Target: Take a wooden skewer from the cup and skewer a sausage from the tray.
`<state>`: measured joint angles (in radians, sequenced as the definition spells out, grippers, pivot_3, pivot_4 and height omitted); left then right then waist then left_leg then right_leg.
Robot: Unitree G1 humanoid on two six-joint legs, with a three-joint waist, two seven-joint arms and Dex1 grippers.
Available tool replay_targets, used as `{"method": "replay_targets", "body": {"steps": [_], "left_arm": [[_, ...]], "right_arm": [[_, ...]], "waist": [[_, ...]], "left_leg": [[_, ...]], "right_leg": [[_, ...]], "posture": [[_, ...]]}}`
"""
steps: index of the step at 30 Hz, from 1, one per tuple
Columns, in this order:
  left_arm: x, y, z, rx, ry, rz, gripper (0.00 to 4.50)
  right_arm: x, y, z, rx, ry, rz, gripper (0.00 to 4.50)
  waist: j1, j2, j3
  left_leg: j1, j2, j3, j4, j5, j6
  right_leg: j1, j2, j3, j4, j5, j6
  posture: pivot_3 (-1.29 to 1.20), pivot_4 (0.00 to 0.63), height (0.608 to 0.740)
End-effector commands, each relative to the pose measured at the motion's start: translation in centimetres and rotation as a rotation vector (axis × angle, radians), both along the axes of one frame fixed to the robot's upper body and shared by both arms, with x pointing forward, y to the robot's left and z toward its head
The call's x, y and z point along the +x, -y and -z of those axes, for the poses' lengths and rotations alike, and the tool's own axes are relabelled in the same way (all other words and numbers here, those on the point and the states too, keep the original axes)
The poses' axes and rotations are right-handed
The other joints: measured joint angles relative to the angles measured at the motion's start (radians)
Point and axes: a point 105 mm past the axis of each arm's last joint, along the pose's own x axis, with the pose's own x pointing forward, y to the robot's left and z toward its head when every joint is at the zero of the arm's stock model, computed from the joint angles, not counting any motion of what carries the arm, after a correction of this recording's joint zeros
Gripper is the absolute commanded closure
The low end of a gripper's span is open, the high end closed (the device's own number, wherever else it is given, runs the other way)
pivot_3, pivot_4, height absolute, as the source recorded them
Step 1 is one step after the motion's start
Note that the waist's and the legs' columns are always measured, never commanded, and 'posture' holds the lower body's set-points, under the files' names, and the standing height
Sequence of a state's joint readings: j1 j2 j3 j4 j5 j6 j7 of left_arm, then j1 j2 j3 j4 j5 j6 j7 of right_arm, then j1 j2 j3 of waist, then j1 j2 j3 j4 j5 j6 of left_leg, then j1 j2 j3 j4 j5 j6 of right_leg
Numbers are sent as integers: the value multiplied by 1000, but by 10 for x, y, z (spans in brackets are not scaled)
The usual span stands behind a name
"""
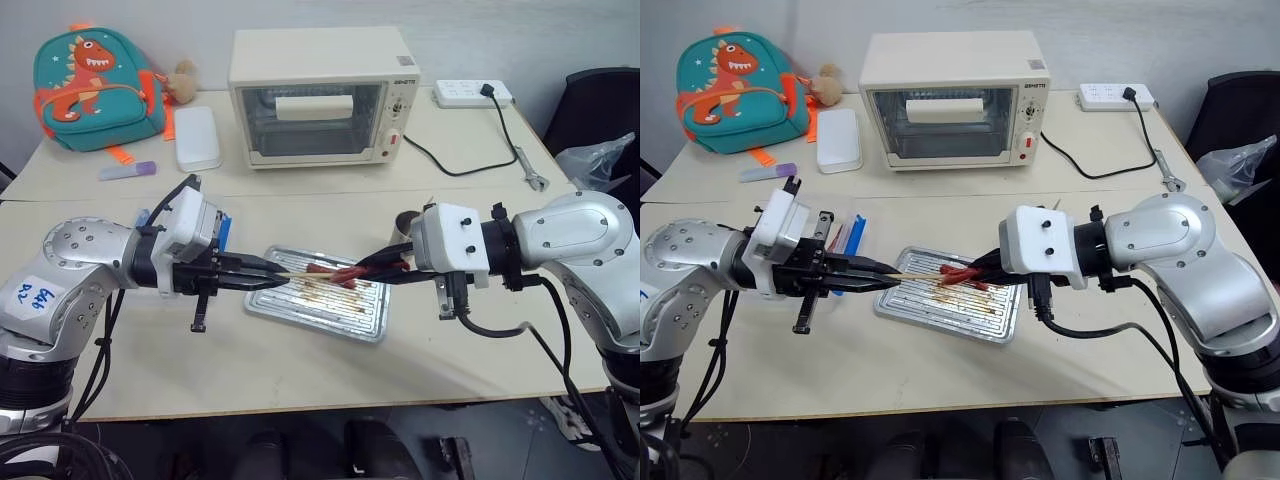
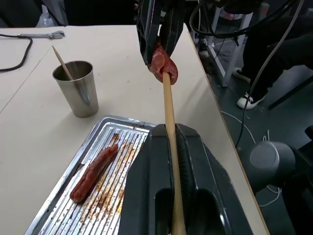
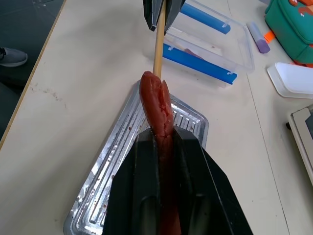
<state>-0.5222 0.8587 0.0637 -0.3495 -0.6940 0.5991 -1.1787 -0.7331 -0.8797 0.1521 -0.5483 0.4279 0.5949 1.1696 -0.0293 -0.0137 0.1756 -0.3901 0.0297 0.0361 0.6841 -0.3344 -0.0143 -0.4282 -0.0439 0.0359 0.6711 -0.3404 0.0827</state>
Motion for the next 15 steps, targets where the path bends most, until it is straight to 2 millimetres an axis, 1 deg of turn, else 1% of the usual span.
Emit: {"method": "replay_targets", "body": {"steps": [1, 15], "left_arm": [[-2, 11, -6, -11, 46, 40, 4500], [1, 33, -2, -30, 63, 99, 4500]], "right_arm": [[-9, -9, -11, 27, 41, -52, 4202], [-15, -14, -9, 19, 24, -101, 4202]], "waist": [[0, 0, 0], [1, 0, 0]], "left_leg": [[0, 0, 0, 0, 0, 0], [0, 0, 0, 0, 0, 0]], "right_leg": [[0, 0, 0, 0, 0, 0], [0, 0, 0, 0, 0, 0]], "posture": [[0, 150, 740], [0, 150, 740]]}}
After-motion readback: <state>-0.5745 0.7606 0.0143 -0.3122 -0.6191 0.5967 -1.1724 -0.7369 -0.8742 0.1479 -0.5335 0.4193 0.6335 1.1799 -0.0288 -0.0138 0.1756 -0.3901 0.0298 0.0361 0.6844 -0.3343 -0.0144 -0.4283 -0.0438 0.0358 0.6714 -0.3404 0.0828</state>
